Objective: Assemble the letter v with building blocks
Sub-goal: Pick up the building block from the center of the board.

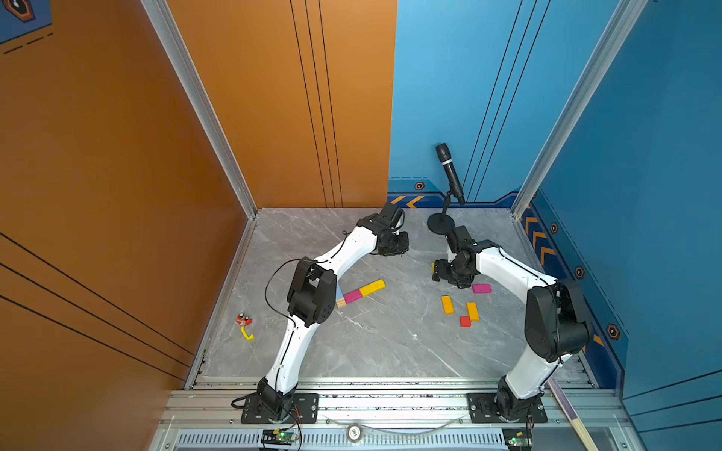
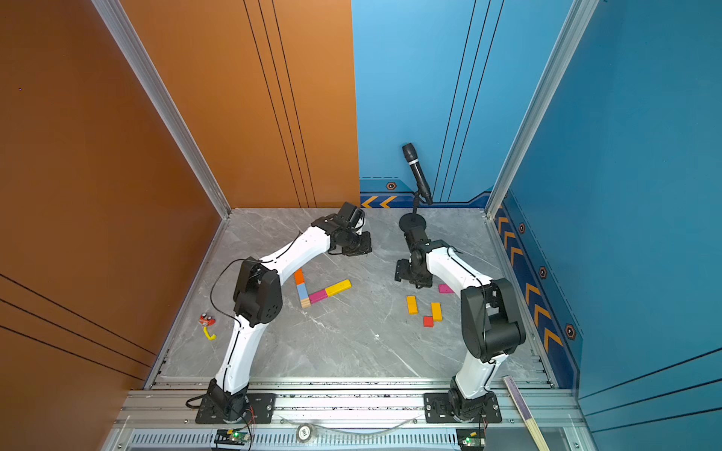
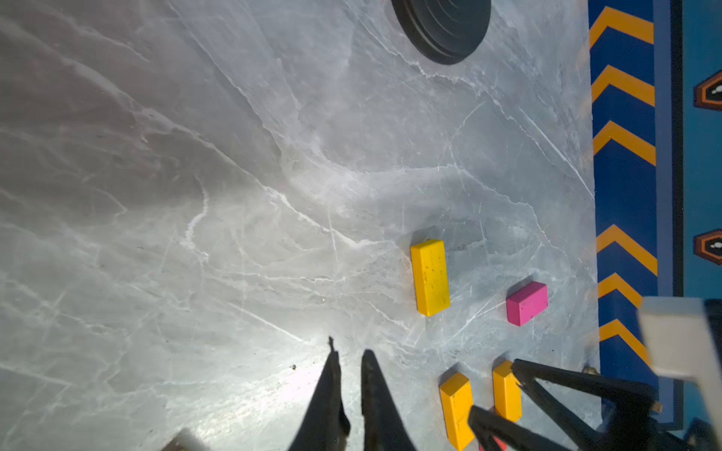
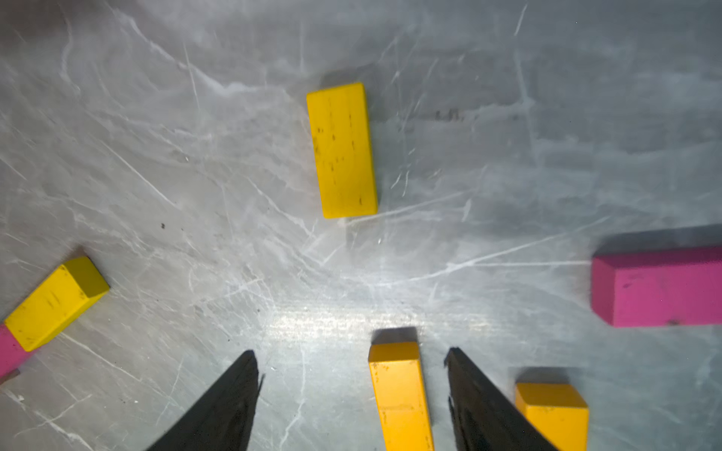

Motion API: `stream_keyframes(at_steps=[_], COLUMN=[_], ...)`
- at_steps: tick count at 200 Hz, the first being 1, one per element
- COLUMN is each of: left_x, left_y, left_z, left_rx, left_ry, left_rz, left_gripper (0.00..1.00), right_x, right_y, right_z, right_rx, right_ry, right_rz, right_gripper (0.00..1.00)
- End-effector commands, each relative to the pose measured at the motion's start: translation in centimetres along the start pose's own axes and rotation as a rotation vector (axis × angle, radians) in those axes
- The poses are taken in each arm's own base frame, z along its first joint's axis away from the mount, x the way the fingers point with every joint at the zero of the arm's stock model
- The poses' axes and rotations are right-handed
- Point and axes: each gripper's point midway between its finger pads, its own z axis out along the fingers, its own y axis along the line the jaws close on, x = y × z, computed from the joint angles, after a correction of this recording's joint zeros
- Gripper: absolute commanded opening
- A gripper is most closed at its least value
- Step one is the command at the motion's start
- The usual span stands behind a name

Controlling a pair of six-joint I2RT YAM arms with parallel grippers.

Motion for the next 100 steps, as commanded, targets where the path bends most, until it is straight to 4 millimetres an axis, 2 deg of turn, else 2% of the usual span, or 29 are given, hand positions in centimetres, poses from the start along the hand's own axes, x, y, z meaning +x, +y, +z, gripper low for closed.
stream_keyframes(at_steps=[1, 24, 64, 83, 100], left_x=[1.4, 2.0, 2.5, 2.3, 2.2], left_y=[0.1, 0.2, 0.2, 0.1, 0.2], left_z=[0.2, 0.1, 0.0, -0.4, -0.8], left_rx=[-0.003, -0.013, -0.021, -0.024, -0.028], left_ry=[0.046, 0.053, 0.060, 0.049, 0.042], left_rz=[0.019, 0.028, 0.029, 0.033, 0.033], left_gripper=[0.14, 0.14, 0.14, 0.14, 0.14], right_x=[1.6, 1.9, 3.0, 2.1, 0.2], right_y=[-1.3, -1.4, -1.7, -1.5, -0.6], right_z=[0.8, 0.8, 1.5, 1.8, 1.9], right_rx=[0.084, 0.115, 0.131, 0.124, 0.090], right_ry=[0.037, 0.028, 0.056, 0.033, 0.014], right_rz=[0.002, -0.008, -0.011, -0.008, -0.006], right_gripper=[0.79, 0.82, 0.82, 0.82, 0.82])
